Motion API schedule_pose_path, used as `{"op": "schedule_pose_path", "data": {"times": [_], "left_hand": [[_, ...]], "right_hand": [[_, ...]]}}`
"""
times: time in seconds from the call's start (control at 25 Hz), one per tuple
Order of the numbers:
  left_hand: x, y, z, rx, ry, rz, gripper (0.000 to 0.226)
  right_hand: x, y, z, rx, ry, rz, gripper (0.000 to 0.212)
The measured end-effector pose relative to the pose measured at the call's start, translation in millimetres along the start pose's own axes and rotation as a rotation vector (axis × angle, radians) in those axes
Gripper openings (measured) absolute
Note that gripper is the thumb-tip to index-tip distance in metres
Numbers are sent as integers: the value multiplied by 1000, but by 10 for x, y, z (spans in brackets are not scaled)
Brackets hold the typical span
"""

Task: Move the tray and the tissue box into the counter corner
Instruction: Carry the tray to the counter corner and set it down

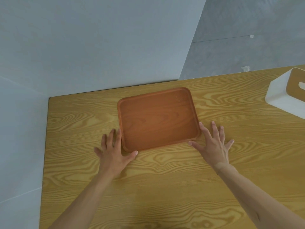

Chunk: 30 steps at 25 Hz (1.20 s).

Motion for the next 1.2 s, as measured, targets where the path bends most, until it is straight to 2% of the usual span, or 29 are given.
{"op": "schedule_pose_path", "data": {"times": [0.4,1.2], "left_hand": [[16,261,-471,-61,44,-22,113],[-57,304,-587,-97,42,53,115]], "right_hand": [[-210,102,-378,13,-25,-51,84],[-260,70,-424,4,-35,-112,81]]}}
Point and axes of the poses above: each hand's wrist, its own z-axis away from the middle knuckle, its own y-axis out of the back of the hand, x = y × z, the point moved 6 cm from there along -z, towards the middle knuckle, and after that the axes turned 3 degrees about -y, right-handed, at the moved point
